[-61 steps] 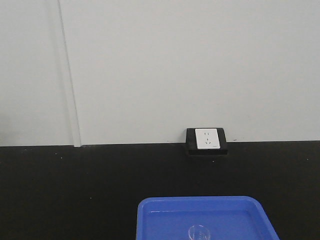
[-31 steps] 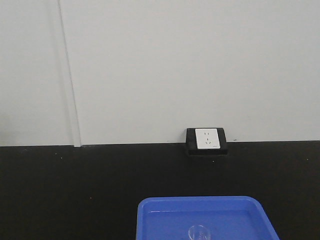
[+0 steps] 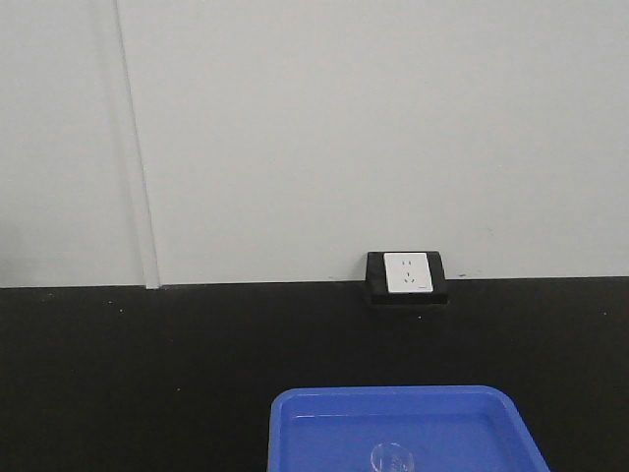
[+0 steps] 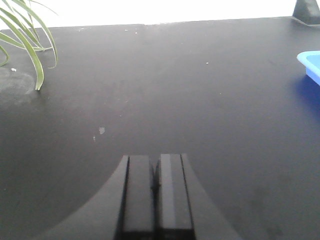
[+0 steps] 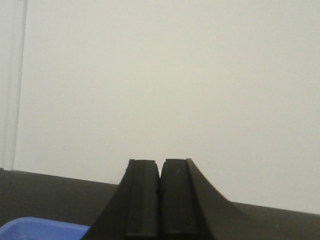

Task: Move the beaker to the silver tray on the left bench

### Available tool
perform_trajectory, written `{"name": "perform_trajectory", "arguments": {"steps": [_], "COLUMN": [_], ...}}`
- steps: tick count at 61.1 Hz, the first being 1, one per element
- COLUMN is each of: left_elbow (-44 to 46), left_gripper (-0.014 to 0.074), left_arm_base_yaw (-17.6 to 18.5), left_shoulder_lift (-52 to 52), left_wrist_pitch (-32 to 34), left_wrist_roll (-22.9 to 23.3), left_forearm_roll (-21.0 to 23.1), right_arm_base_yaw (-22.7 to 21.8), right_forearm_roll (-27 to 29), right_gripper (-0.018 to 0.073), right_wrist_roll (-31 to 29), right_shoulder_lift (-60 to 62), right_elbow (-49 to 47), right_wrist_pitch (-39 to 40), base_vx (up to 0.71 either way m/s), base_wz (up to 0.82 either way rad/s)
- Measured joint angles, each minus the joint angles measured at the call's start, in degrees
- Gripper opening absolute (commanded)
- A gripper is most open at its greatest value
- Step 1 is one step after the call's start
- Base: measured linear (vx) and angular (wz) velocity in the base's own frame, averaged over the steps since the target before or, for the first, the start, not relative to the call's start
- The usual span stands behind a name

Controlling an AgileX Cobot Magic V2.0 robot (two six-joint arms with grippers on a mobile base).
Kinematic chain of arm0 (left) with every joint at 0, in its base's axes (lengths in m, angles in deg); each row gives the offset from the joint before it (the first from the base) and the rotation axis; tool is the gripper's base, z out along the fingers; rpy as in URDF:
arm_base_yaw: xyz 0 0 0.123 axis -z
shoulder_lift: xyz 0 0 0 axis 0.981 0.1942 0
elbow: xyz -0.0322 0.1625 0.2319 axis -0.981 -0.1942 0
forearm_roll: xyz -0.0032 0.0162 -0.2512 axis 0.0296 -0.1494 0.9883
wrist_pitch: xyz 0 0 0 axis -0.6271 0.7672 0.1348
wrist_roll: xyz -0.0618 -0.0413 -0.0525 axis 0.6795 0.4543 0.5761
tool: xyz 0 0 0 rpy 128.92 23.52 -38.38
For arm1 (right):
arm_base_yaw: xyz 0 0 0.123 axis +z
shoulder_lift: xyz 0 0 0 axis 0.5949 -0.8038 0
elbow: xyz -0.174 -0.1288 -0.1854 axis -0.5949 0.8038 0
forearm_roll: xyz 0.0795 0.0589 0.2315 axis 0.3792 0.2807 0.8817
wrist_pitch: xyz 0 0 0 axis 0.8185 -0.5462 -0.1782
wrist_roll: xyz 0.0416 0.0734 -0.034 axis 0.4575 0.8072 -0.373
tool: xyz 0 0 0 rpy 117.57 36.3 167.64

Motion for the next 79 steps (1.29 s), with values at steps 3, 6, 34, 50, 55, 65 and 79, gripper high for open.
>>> {"name": "perform_trajectory", "arguments": {"steps": [3,6,34,50,55,65,79], "left_elbow": [0.0,0.0,0.0,0.0,0.0,0.0,0.0], "left_gripper": [0.0001,0.0001,0.0001,0.0001,0.0001,0.0001,0.0001], "left_arm_base_yaw": [0.0,0.0,0.0,0.0,0.0,0.0,0.0], "left_shoulder_lift": [0.0,0.0,0.0,0.0,0.0,0.0,0.0], "left_wrist_pitch": [0.0,0.0,0.0,0.0,0.0,0.0,0.0], "left_wrist_roll": [0.0,0.0,0.0,0.0,0.0,0.0,0.0], "left_forearm_roll": [0.0,0.0,0.0,0.0,0.0,0.0,0.0], "right_arm_base_yaw": [0.0,0.0,0.0,0.0,0.0,0.0,0.0], "right_forearm_roll": [-1.5,-2.9,-3.3,-0.4,-0.4,-0.4,-0.3], "right_gripper": [-0.0011,-0.0011,0.0006,0.0006,0.0006,0.0011,0.0036], "right_wrist_roll": [0.6,1.1,3.0,5.6,5.6,5.6,5.7], "right_shoulder_lift": [-2.1,-5.0,-34.5,-42.7,-43.7,-45.7,-49.2], "right_elbow": [-3.9,-7.9,-28.6,-28.6,-28.7,-28.7,-28.7], "right_wrist_pitch": [-2.0,-4.5,-16.2,-1.2,0.6,1.2,-1.0], "base_vx": [0.00,0.00,0.00,0.00,0.00,0.00,0.00], "base_wz": [0.00,0.00,0.00,0.00,0.00,0.00,0.00]}}
